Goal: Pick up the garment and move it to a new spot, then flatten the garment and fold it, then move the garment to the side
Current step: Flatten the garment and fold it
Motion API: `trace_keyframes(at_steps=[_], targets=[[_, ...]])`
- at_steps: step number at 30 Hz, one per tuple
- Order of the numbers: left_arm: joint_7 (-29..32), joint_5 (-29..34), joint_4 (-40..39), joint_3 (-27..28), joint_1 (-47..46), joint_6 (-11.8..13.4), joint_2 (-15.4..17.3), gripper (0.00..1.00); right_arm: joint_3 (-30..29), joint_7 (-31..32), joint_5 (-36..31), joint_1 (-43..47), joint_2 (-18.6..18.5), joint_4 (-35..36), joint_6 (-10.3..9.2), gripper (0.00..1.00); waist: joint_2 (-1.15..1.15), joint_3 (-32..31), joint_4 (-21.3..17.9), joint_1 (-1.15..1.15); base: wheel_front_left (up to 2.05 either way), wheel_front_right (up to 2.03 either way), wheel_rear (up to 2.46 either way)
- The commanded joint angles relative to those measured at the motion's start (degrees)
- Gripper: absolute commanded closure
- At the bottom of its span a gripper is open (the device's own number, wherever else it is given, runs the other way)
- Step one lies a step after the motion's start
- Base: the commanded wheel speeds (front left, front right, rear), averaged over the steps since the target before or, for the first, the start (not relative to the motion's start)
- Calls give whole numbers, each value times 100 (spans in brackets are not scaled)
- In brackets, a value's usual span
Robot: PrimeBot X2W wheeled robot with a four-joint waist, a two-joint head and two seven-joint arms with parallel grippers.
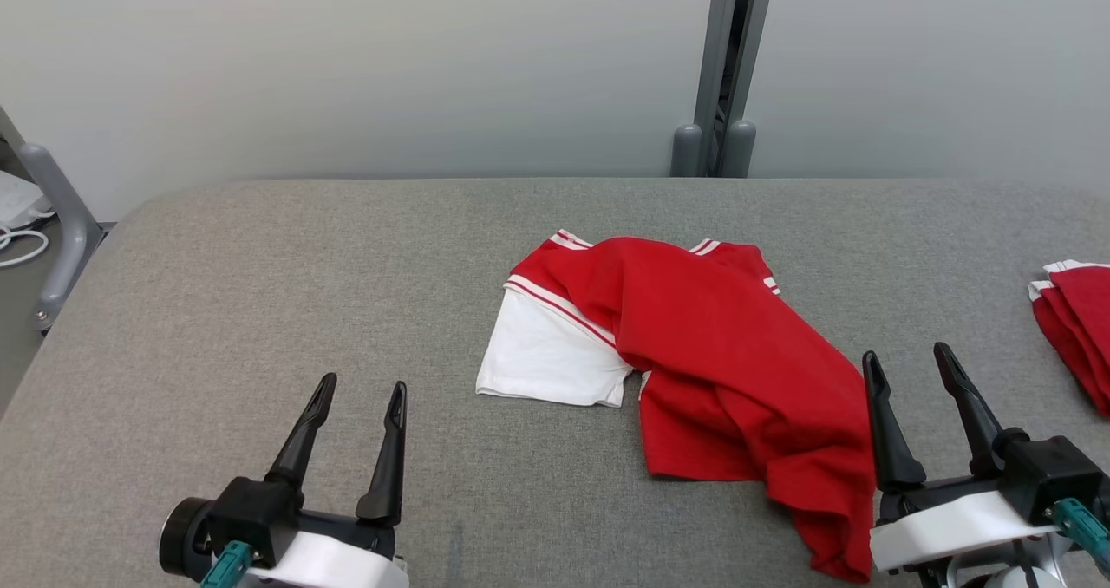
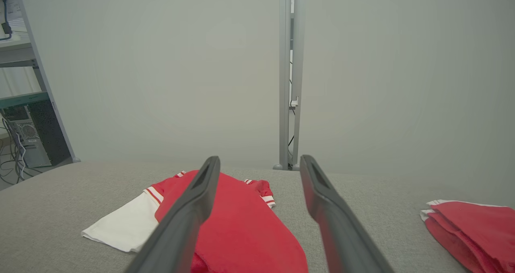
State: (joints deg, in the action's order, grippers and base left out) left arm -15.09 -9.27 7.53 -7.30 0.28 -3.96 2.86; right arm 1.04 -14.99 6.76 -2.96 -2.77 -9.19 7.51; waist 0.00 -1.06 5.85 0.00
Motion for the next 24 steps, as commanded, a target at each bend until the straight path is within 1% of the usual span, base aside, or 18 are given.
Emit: trace_keyframes(at_steps=[1,15,19,21,24], targets=[[-9,-31,11,0,-13,14,14,0,-6,-26,40,-44,-26,-10,-4,0,0,-2,0,0,0,0,0],[-9,-35,67,-38,-48,31,13,0,29,-27,48,-53,-26,29,-4,0,0,-48,21,0,0,0,0],[-9,-21,104,-84,-66,13,15,0,34,-26,0,16,-26,32,-4,0,0,-45,129,0,0,0,0],[-9,-29,127,-115,-69,6,14,0,116,-26,35,30,-24,39,-4,0,0,-35,210,0,0,0,0],[-9,-35,171,-161,-84,6,16,0,503,-26,-22,-45,-20,4,-3,0,0,1,366,0,0,0,0]])
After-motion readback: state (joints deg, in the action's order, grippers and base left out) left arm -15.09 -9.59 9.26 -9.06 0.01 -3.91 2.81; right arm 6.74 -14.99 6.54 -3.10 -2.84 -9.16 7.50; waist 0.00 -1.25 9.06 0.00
